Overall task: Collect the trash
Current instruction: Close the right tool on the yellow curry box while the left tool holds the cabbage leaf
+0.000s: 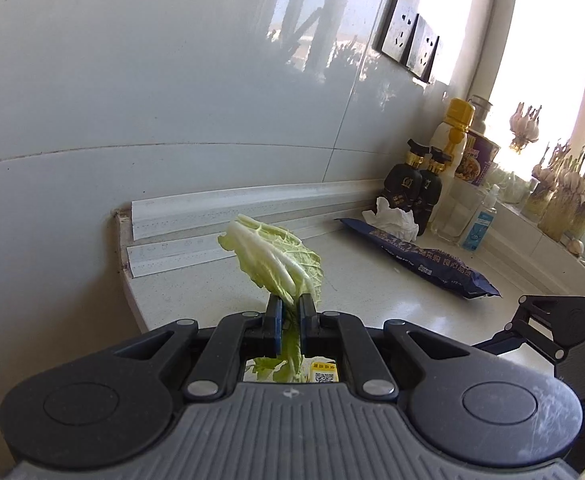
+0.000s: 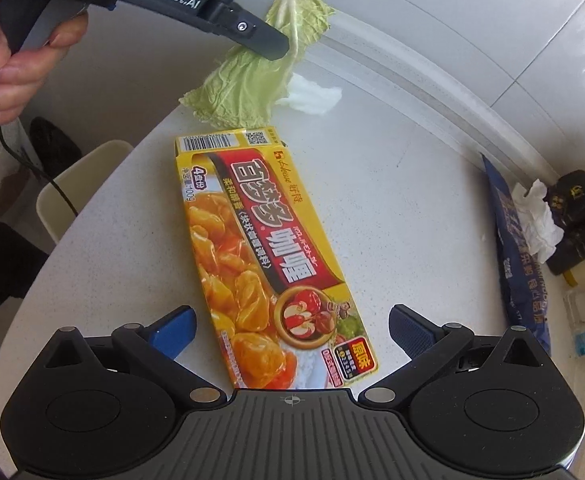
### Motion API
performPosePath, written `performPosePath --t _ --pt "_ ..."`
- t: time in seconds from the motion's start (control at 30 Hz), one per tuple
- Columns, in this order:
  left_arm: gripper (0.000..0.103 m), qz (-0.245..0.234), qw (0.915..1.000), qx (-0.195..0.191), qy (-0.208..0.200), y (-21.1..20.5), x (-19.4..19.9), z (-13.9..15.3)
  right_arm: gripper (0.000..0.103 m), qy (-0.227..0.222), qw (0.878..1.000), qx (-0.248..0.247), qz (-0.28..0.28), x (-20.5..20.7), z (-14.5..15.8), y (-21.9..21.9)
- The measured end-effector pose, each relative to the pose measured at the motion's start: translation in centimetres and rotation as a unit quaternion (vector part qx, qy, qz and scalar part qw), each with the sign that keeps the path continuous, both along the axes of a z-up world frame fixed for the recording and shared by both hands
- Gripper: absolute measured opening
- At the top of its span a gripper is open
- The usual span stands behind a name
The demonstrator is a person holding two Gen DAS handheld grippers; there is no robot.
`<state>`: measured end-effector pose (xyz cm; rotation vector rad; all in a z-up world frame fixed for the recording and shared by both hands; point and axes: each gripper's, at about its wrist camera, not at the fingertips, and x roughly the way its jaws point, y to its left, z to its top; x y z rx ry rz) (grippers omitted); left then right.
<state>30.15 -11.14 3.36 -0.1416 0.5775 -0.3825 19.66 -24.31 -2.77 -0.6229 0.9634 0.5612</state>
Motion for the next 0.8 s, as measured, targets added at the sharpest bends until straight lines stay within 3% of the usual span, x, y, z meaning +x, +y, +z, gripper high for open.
performPosePath --t 0.33,0.67,0.73,0.8 --pt "0.007 0.014 0.9996 -0.018 0.015 1.4 0.8 -0.9 0.103 0.097 0.990 0.092 -0.044 2.4 -1.1 -0.5" --pt "0.007 0.010 0.9999 -0.014 0.002 1.5 -0.2 -0.9 0.101 0.096 0.991 0.091 -0.030 0.8 -1.0 0.8" --pt "0.007 0.009 0.9999 -0.011 -0.006 1.5 -0.5 -0.8 0.099 0.095 0.991 0.093 -0.034 0.5 -1.0 1.0" --pt "0.007 0.011 0.9998 -0.007 -0.015 1.6 -0.8 -0.5 0.087 0.091 0.991 0.097 -0.033 0.0 -0.7 1.1"
